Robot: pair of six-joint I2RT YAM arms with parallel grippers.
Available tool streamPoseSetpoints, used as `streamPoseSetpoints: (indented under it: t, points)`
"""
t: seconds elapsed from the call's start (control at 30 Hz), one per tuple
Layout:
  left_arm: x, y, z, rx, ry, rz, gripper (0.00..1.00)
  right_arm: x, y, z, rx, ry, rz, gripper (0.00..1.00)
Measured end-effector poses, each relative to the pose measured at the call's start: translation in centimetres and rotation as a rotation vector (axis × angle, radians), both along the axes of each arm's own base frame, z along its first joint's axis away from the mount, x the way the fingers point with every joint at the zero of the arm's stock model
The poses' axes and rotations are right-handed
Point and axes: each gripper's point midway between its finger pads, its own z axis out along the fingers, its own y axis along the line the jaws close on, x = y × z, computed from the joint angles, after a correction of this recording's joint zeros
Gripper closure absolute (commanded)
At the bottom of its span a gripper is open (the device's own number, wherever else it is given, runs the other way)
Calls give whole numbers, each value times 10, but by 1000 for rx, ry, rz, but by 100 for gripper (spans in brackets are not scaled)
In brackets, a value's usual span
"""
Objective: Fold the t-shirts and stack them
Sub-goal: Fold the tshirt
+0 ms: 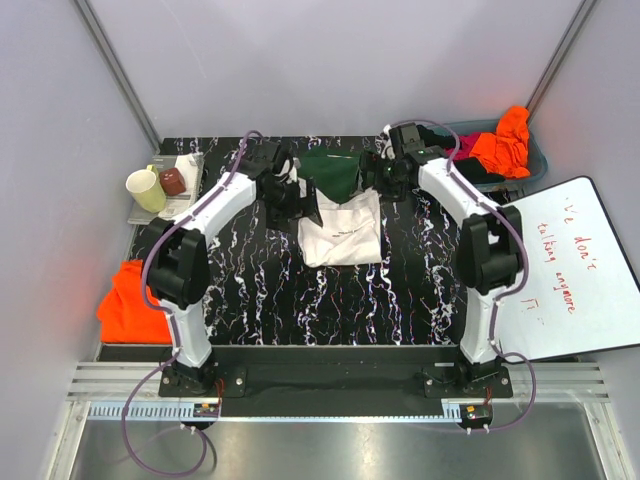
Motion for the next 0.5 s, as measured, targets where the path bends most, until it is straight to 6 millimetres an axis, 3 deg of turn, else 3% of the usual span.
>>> streamPoseSetpoints:
  t: [0.03,0.07,0.1,0.13,0.17,0.27,0.5]
  points:
    - [-4,-2,1,-13,1,-14,11,-1,0,12,11,-25,1,6]
    - [-8,-3,1,-24,5,-25,26,-3,1,25,24,-48,5,34]
    - [-11,-4,0,-33,9,-36,99,-5,1,34,37,-65,9,63]
    - [-14,-5,-2,-41,15,-44,100,-8,4,47,66,-89,20,89]
    - [-17,-7,-4,-51,24,-51,100,-10,6,54,81,-101,34,100]
    - [-25,-11,-11,-68,41,-76,100,-21,14,58,142,-81,53,100]
    - [-36,-23,-34,-107,99,-107,100,-67,16,-10,165,156,60,100]
